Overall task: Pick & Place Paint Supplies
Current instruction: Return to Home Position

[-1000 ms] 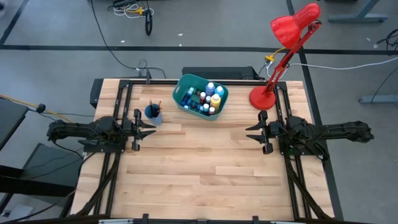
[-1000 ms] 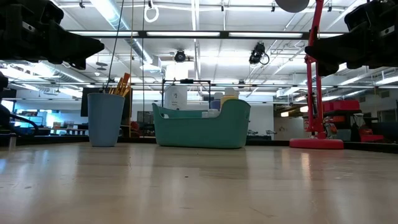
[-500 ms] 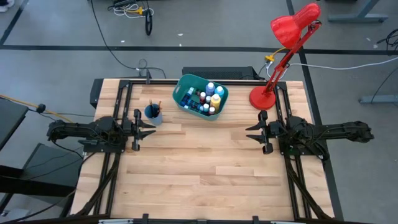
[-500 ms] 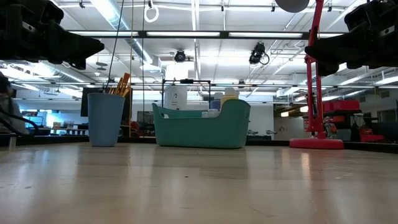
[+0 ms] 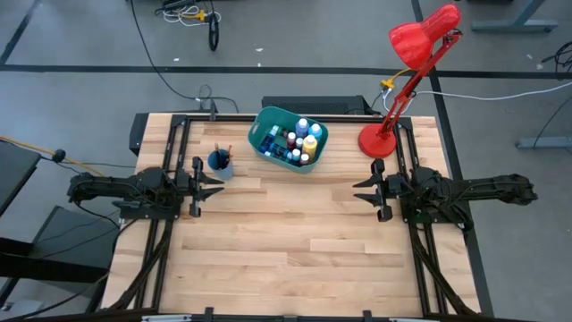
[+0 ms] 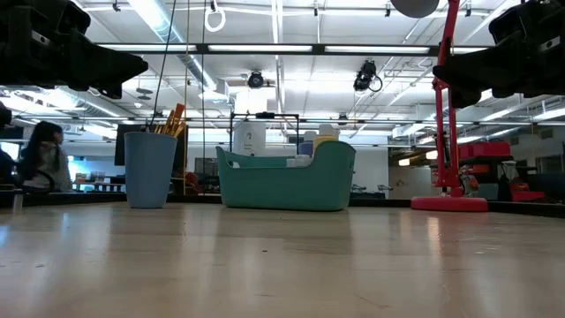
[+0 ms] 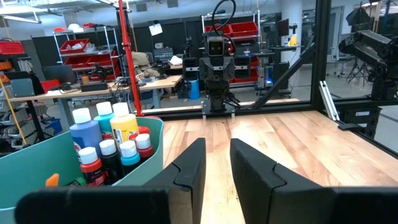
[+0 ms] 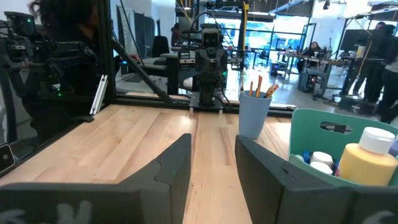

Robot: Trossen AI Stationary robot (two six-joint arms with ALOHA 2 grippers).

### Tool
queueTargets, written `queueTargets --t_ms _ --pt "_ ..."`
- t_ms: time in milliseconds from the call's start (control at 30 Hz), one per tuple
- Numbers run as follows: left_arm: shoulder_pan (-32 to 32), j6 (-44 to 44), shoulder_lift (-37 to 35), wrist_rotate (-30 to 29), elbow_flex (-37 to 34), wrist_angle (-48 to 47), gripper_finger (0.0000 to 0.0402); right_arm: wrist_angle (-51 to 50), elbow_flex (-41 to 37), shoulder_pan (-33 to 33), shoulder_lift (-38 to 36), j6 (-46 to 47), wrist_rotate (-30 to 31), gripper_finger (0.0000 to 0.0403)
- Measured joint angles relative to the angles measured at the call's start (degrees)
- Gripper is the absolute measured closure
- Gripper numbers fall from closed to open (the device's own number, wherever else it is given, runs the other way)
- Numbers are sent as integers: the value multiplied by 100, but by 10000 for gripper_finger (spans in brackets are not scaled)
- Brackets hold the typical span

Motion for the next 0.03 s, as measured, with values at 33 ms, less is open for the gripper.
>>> queueTargets --t_ms 33 --pt "1 0 0 -1 0 0 317 -1 0 1 2 2 1 276"
